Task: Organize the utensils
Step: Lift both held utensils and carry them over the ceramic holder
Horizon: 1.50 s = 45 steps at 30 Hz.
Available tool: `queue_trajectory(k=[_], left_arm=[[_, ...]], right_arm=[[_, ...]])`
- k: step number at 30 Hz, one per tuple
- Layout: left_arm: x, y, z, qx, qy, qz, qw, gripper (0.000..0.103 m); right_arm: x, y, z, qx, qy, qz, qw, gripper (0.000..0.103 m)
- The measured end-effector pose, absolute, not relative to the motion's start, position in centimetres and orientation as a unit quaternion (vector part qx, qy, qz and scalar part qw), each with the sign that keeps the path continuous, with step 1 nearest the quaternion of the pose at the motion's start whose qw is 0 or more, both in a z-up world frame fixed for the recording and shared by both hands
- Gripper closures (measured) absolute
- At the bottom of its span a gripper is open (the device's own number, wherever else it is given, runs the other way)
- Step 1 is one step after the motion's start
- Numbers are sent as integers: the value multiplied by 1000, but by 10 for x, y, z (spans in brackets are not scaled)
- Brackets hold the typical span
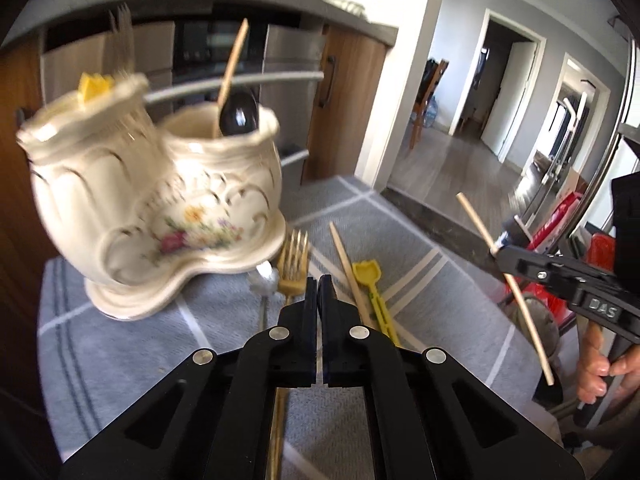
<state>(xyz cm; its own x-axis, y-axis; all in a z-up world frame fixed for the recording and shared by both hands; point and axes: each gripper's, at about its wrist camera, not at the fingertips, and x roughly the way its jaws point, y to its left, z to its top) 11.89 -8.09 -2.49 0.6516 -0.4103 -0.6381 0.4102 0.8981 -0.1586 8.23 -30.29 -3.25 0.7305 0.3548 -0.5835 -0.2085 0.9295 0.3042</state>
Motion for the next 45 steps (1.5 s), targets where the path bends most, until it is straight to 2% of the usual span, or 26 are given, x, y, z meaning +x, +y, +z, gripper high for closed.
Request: queue_trajectory(k=[10, 17, 29, 34, 45], left_arm=[[94, -41, 21, -7, 283, -202, 938, 101], [84, -2, 67, -13, 227, -169, 959, 101], [137, 46, 150, 0, 150, -90, 985, 101], [171, 48, 152, 10, 147, -58, 987, 101], [202, 47, 119, 28, 156, -25, 987, 101]], right_arm=[[102, -267, -6, 95, 294, 175, 935, 97], [133, -240, 35, 92, 249, 190, 945, 97], [211, -192, 83, 125, 189, 197, 954, 97], [238, -177, 81, 142, 167, 194, 956, 97], [258, -172, 60, 162, 109, 175, 965, 97]])
